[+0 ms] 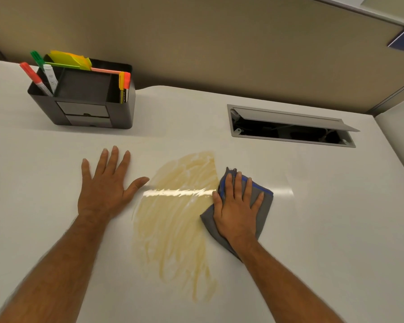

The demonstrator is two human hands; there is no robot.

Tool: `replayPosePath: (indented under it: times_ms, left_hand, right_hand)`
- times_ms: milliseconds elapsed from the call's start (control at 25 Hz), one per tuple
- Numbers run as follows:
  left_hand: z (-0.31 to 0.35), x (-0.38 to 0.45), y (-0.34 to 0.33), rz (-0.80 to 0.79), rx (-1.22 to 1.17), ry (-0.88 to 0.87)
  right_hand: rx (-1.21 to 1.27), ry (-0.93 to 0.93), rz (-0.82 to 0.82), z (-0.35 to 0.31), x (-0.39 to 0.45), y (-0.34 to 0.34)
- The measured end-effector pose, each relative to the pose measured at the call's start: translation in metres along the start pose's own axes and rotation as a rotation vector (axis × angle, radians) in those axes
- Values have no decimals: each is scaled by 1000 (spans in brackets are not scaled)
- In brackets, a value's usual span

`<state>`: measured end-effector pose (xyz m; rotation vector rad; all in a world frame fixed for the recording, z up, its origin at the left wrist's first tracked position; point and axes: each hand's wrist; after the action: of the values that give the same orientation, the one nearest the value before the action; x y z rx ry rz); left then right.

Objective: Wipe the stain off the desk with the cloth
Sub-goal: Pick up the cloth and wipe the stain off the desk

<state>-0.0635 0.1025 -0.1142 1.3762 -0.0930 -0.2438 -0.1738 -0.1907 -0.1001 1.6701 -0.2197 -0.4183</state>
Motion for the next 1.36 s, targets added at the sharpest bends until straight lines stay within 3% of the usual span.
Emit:
replayPosePath:
  times_ms: [400,680,1040,1360]
  left_hand:
    - [0,2,2,7,-2,3]
    - [1,2,3,1,-2,10]
    - [1,3,4,2,-23,14]
    - [-1,3,1,8,-16,12]
  right_hand:
    - [-12,115,0,-18,101,12]
    - [-135,633,-71,-12,154,32]
    - [-255,922,-94,-8,160,34]
    - [-318,1016,-80,-1,134,32]
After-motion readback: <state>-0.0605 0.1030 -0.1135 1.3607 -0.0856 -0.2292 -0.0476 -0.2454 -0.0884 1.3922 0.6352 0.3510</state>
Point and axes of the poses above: each hand's wrist, its own x-axis towards the middle knuckle, its own y-axis out of the back of the hand, z = x × y, and after that the axes turned 3 degrees about -z, right-handed
